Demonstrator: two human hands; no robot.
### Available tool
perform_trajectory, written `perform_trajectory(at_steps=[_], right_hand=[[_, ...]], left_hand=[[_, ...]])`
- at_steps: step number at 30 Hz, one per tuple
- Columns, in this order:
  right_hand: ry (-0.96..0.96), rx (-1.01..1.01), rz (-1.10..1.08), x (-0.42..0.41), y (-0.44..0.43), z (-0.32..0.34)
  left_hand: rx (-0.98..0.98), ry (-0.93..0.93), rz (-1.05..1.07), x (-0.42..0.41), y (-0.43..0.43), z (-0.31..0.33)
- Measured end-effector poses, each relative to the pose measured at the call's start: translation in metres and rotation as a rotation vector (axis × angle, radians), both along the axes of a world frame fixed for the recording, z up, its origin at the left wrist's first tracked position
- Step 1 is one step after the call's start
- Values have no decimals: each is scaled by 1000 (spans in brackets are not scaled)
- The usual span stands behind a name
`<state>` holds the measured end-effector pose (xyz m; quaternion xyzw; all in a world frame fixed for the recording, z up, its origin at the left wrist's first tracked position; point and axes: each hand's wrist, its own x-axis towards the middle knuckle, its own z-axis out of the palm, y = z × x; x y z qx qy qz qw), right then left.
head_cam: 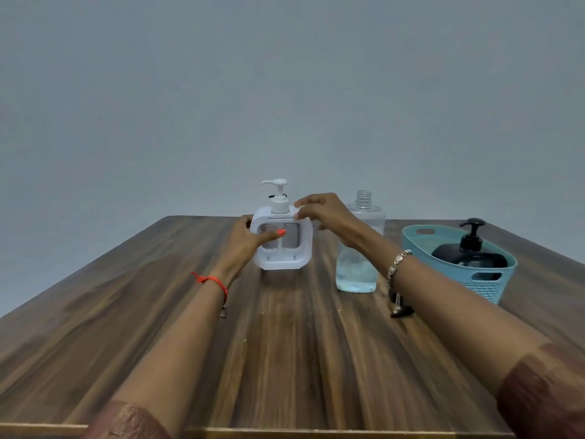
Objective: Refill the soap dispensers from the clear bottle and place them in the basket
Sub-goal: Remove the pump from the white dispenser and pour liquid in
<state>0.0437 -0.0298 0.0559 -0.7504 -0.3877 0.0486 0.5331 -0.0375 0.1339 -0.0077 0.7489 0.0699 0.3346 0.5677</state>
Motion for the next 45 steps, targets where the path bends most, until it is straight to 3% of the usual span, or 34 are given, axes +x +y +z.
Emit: perform_trajectory(at_steps=[7,14,18,21,24,28,33,35,40,45], right_hand=[[-195,35,-69,-13,-18,8],[-213,91,40,-16,-30,19],[-135,40,317,-12,-41,25],[134,-30,595,-7,-48,26],[242,-6,680,-2,-51,28],[207,47,519,2,-52,29],[-122,37,57,-10,-41,26],[-135,54,44,-13,-41,28],[71,92,173,-12,-48,37],[-98,61,35,-19,-46,33]], left_hand=[[25,-15,-23,-4,-36,14],[-49,-61,-159,-13,-47,15],[-94,-69,-357,-21,-41,18],[-99,-25,-473,-25,-39,22],[-109,-19,-488,-26,-42,22],[-103,-77,-245,-24,-50,23],[-58,-115,-103,-17,-59,28],[-47,-112,-83,-17,-62,28],[-66,-118,-62,-16,-63,27],[-70,-118,-63,-16,-63,26]])
